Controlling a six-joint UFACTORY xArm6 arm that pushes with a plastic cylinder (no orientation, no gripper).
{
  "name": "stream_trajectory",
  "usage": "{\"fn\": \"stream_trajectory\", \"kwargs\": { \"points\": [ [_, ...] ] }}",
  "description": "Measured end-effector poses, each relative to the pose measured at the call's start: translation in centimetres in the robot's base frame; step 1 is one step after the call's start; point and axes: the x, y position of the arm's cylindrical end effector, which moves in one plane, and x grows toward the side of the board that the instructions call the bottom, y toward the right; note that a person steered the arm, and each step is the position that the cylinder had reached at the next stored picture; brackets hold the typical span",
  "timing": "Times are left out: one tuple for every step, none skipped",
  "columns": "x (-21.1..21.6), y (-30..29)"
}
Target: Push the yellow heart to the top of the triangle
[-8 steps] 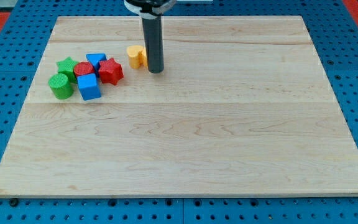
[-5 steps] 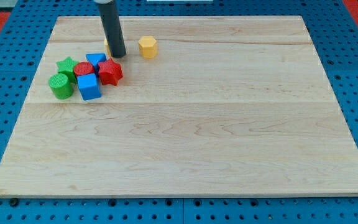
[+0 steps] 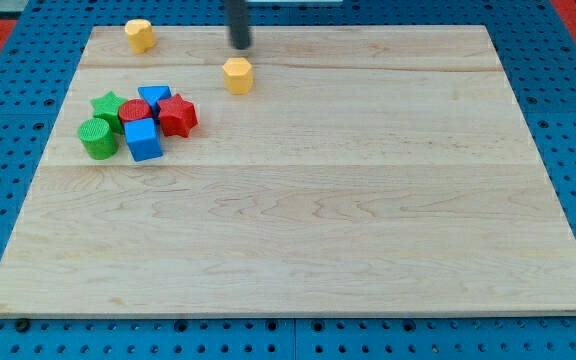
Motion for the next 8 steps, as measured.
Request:
{"fn": "stream_trajectory", "kwargs": {
  "points": [
    [1.3,8.8],
    [3.2,14.2],
    [3.3,14.2],
    [5.7,16.0],
    [10.2,16.4],
    [10.2,6.9],
    [7.5,0.2],
    [7.3,-6.9]
  ]
}}
